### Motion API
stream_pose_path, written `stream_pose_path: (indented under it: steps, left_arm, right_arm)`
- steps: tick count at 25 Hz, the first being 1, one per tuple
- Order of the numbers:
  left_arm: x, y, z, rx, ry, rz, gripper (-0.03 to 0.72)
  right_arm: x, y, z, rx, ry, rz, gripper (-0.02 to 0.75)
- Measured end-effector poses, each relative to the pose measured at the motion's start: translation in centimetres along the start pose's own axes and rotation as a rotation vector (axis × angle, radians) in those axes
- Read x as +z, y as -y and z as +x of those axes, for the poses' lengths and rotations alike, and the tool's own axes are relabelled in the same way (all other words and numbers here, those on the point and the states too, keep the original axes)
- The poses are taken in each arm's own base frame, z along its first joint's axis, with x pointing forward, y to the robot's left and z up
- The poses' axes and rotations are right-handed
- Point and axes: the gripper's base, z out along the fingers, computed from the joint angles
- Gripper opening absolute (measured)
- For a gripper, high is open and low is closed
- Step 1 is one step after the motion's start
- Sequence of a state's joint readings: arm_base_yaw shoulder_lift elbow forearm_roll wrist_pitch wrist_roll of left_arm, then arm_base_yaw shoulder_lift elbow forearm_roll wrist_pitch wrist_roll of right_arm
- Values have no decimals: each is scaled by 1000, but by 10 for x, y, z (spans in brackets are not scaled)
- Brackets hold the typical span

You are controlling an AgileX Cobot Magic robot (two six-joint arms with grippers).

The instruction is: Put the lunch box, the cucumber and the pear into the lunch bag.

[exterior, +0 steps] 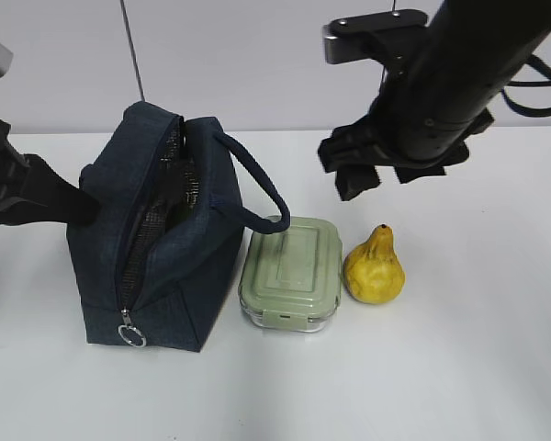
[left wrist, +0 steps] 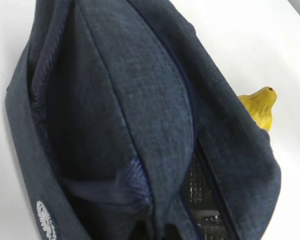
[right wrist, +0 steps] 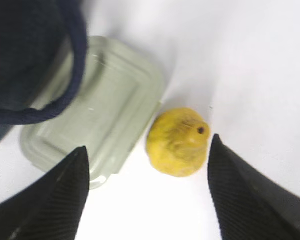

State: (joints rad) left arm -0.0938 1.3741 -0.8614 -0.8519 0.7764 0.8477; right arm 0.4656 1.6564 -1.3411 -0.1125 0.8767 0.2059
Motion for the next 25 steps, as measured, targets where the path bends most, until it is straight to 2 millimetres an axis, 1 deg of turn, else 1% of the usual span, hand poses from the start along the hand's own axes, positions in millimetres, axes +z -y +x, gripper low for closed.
stream_pose_path:
  steps: [2, 4, 5, 7, 10, 15, 21, 25]
  left_arm:
    - [0, 0, 0, 0, 0, 0, 2]
    - [0, 0, 0, 0, 0, 0, 2]
    - [0, 0, 0, 1, -1, -1, 2]
    - [0, 0, 0, 1, -1, -1, 2]
    - [0, 0, 0, 2, -2, -1, 2]
    - [0, 0, 0, 2, -2, -2, 2]
    - [0, 0, 0, 5, -4, -4, 2]
    - [0, 0, 0, 6, -5, -4, 2]
  right_arm:
    - [6, 19, 1, 30, -48, 1, 552]
    - [15, 30, 3, 42, -98, -31, 533]
    - [23, 37, 6, 61, -138, -63, 526]
    - [37, 42, 8, 81, -183, -96, 523]
    - [54, 42, 10, 75, -224, -123, 521]
    - [71, 40, 8, 70, -230, -149, 519]
    - [78, 39, -3, 74, -181, -154, 518]
    - [92, 39, -7, 71, -199, -155, 519]
